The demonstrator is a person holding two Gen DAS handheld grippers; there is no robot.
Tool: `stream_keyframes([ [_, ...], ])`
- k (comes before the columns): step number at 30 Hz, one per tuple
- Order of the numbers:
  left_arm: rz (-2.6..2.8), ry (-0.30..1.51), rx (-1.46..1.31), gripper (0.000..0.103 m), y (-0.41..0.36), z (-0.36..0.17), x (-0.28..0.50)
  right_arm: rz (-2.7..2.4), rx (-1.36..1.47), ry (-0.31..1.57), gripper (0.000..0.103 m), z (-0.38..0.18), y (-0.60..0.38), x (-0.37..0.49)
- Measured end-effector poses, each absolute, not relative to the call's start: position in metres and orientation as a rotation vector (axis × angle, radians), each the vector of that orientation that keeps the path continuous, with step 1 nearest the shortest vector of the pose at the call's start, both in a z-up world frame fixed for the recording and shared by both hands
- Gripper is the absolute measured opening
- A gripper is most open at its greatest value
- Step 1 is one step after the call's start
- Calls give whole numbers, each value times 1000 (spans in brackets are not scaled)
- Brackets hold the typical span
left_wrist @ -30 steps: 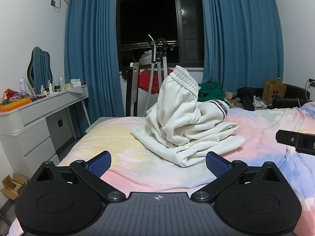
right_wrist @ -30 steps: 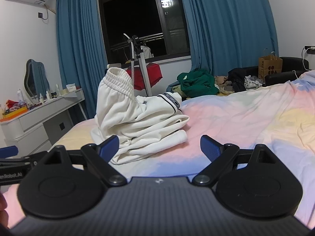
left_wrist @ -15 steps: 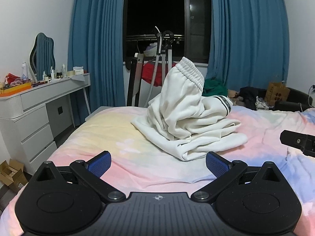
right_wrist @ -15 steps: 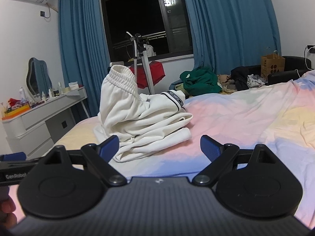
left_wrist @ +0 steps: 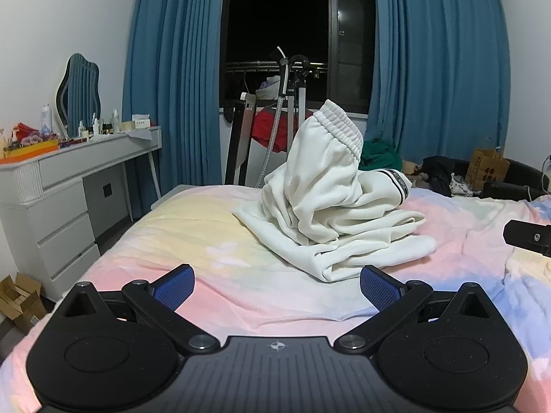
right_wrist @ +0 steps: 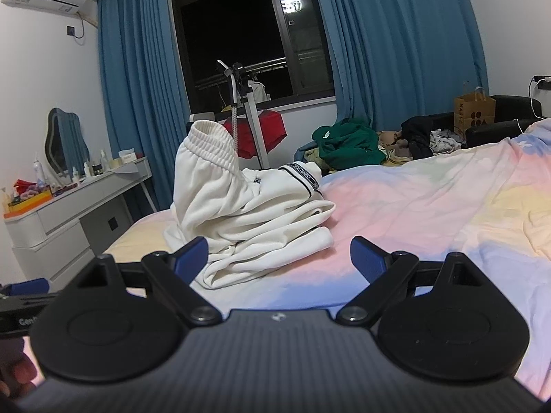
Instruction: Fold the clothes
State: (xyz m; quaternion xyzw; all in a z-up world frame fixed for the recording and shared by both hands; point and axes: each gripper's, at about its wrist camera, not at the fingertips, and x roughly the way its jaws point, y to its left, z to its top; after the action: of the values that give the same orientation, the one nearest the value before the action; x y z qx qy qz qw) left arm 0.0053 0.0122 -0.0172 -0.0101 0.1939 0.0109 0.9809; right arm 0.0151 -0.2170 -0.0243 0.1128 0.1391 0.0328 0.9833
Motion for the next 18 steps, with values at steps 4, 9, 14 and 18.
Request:
stream_keyframes([
  [4,26,423,-61,103,20,-21,11,62,233,285,91,-24,-218,15],
  [9,34,481,-109,103,26,-18,41,54,263,308,91,-25,-225,16],
  [14,25,489,-174,103,19,9,100,57,318,335,91,-25,-236,17],
  [18,64,413,-169,103,3,34,160,45,354,368,91,-33,-246,23],
])
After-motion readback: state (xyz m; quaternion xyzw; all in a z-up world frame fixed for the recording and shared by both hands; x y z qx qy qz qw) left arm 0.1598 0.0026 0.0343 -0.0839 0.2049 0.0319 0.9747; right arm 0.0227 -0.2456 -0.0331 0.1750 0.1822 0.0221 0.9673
